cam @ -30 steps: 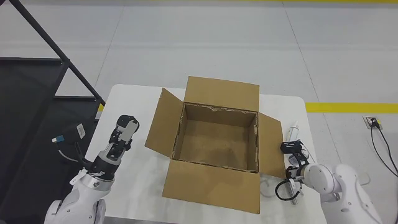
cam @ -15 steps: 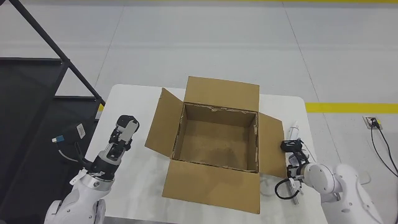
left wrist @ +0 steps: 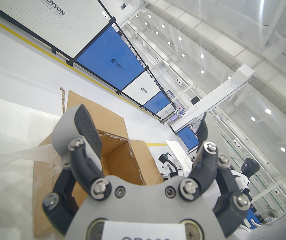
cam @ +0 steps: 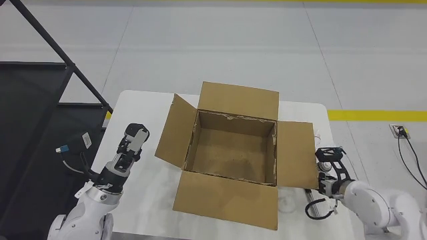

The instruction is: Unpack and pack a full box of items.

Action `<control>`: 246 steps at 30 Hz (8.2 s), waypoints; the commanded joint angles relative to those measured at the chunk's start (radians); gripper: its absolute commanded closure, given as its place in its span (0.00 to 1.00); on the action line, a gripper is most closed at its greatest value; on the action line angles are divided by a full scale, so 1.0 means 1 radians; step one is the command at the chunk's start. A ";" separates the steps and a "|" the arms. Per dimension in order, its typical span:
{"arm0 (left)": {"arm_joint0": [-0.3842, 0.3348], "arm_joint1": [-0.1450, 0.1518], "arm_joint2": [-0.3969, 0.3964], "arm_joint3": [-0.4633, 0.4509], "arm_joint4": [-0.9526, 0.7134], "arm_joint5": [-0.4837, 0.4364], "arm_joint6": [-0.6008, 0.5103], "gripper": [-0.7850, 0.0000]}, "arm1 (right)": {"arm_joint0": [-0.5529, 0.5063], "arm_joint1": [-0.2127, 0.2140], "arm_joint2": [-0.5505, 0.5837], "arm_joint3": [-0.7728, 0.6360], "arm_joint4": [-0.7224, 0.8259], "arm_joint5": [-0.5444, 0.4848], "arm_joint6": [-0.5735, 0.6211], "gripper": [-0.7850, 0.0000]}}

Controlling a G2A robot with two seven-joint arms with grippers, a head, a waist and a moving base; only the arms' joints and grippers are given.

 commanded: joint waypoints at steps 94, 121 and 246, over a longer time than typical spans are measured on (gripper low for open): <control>0.080 0.026 0.030 -0.037 -0.026 -0.079 0.053 0.00 | 0.354 0.088 -0.171 0.355 0.674 -0.208 -0.162 0.00; 0.073 0.044 0.114 -0.039 -0.031 -0.148 -0.005 0.00 | 0.419 0.093 -0.289 0.362 0.673 -0.179 -0.221 0.00; 0.055 0.088 0.082 -0.018 -0.102 -0.096 -0.004 0.00 | -0.014 0.158 -0.245 0.128 -0.104 -0.189 -0.216 0.39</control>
